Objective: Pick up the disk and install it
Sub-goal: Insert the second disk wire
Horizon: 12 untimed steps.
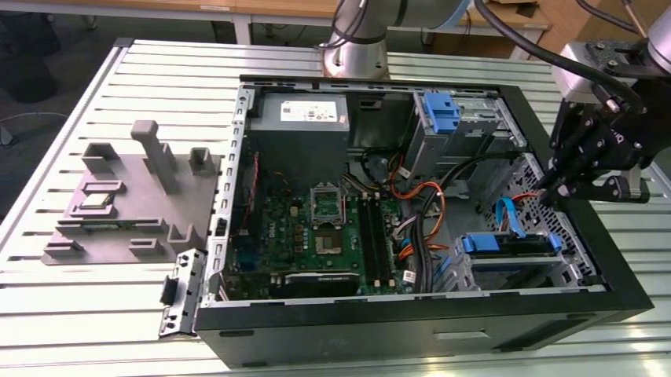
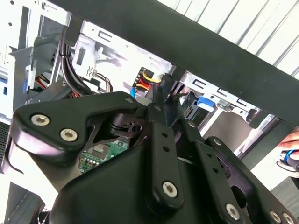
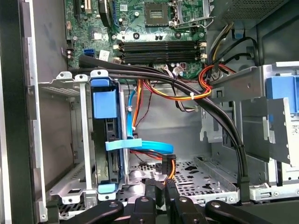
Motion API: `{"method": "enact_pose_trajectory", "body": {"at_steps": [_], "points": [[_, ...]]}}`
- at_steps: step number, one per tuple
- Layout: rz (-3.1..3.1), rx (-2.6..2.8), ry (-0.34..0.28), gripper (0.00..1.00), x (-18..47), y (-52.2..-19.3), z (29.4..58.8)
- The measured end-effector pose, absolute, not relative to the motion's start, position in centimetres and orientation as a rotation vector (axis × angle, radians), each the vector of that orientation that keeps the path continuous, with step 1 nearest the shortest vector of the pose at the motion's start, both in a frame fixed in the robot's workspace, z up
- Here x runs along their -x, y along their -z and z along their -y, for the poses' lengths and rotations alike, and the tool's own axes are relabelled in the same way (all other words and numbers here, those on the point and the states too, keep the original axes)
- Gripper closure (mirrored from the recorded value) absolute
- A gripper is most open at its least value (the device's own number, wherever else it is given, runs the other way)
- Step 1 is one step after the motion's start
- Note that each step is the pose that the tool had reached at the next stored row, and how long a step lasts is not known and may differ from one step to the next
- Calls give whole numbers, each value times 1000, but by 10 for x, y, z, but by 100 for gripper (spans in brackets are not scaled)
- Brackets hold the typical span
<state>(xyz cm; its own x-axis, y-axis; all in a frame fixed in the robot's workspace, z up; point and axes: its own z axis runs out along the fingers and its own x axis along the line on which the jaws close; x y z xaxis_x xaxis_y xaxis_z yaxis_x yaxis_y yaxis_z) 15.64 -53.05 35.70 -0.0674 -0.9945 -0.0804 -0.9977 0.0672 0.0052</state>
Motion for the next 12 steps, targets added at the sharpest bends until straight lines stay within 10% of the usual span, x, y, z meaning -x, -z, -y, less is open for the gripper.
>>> {"method": "enact_pose_trajectory", "body": {"at_steps": [12], "points": [[-2273,2125,-50,76,-161,-350,530]]}}
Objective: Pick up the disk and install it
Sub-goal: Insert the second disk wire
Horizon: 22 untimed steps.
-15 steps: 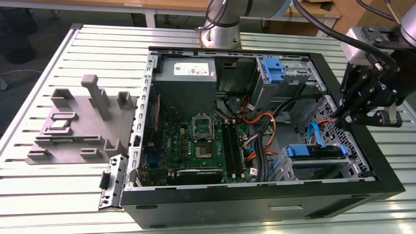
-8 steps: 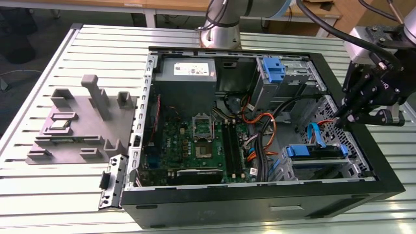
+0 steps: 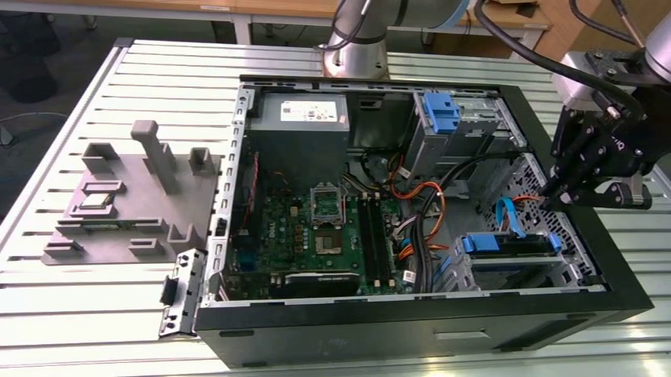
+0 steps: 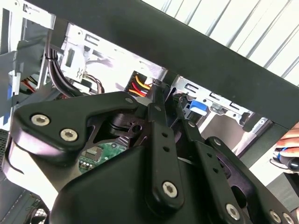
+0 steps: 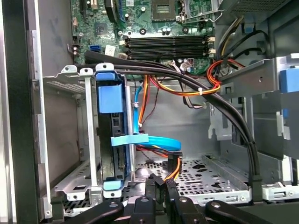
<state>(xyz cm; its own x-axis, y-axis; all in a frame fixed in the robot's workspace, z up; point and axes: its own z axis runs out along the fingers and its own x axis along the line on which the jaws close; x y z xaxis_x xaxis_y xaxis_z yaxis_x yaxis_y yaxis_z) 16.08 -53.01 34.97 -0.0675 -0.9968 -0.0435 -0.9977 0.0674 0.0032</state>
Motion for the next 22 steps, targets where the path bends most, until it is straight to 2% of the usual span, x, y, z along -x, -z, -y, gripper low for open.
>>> {"method": "enact_pose_trajectory", "body": {"at_steps": [13,22], "points": [[-2266,2133,-49,76,-152,-345,536],[-2261,2139,-49,76,-144,-344,554]]}}
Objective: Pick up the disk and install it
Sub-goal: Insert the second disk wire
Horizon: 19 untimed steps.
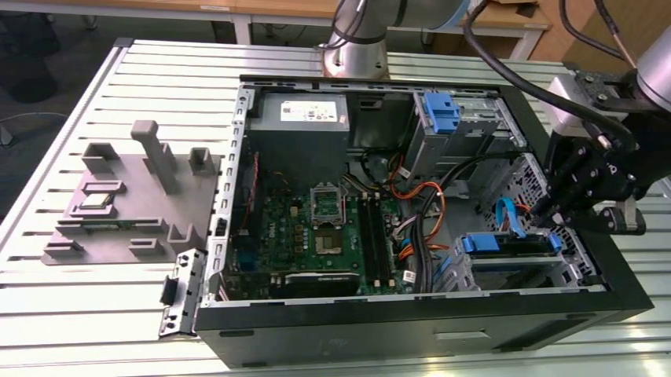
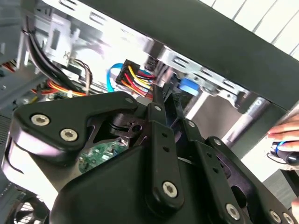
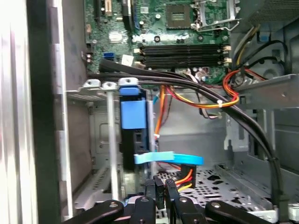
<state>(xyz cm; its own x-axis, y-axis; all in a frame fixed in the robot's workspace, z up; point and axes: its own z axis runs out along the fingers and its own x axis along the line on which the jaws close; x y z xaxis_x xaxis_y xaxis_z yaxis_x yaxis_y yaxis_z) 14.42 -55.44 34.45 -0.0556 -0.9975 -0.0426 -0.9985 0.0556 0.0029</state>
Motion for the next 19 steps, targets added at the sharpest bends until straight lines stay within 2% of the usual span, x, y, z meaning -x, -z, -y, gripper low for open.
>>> {"method": "enact_pose_trajectory", "body": {"at_steps": [5,14,15,16,19], "points": [[-2260,2140,-49,76,-142,-344,566],[-2260,2140,-48,76,-142,-344,566],[-2260,2140,-48,78,-142,-344,566],[-2260,2140,-48,84,-142,-344,566],[-2260,2140,-48,84,-142,-344,566]]}}
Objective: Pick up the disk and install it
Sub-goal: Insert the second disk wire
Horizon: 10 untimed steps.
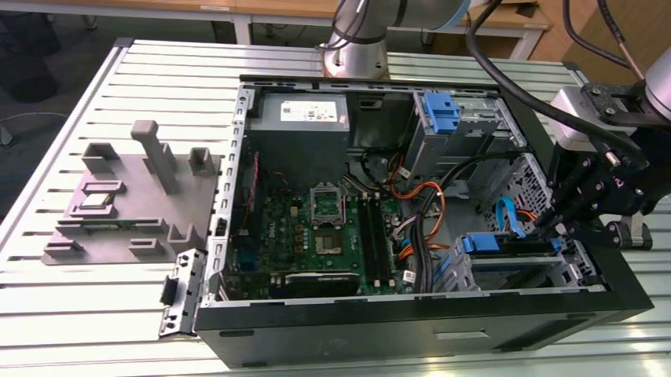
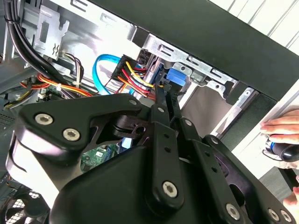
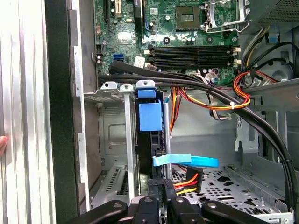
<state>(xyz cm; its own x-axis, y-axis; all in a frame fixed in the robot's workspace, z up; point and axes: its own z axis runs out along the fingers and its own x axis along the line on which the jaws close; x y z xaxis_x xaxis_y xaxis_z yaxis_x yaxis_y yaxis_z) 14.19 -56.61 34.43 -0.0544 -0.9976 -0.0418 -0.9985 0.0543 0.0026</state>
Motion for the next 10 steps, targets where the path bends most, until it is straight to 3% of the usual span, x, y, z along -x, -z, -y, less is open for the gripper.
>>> {"method": "enact_pose_trajectory", "body": {"at_steps": [10], "points": [[-2219,2180,-43,84,-142,-344,566]]}}
